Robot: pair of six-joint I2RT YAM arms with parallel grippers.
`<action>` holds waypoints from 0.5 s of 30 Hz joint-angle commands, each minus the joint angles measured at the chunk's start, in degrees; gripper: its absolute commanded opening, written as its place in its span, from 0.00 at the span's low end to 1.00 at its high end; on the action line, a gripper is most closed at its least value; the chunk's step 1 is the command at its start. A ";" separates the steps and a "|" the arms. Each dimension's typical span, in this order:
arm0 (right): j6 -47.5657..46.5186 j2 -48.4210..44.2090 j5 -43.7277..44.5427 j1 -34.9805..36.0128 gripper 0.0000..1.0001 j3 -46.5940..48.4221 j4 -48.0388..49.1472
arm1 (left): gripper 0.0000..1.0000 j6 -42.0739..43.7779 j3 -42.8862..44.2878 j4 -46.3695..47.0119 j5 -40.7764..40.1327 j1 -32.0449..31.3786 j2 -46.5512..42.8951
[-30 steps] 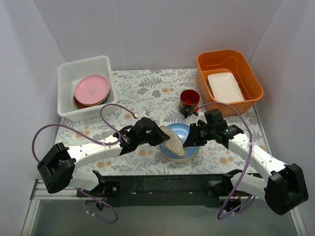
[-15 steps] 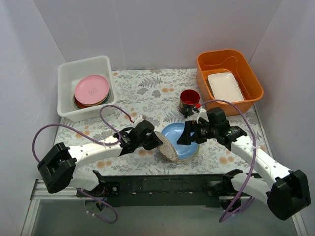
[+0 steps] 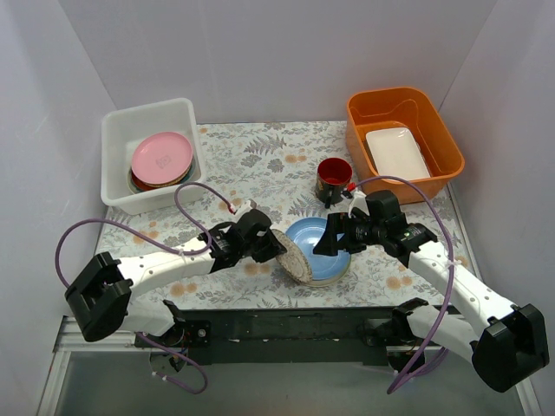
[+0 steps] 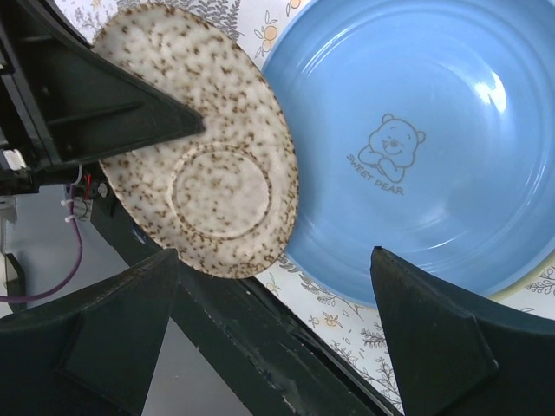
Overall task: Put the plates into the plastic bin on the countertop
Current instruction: Pick up the plate at the center of the board.
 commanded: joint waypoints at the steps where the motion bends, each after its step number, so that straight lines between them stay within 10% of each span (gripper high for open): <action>1: -1.12 -0.92 0.55 0.23 0.98 0.11 0.46 | 0.00 1.80 3.42 -0.53 0.17 2.45 -4.86; 15: -0.68 0.84 -1.12 0.23 0.98 -0.86 2.49 | 0.00 17.25 15.45 -10.37 9.48 23.54 -5.83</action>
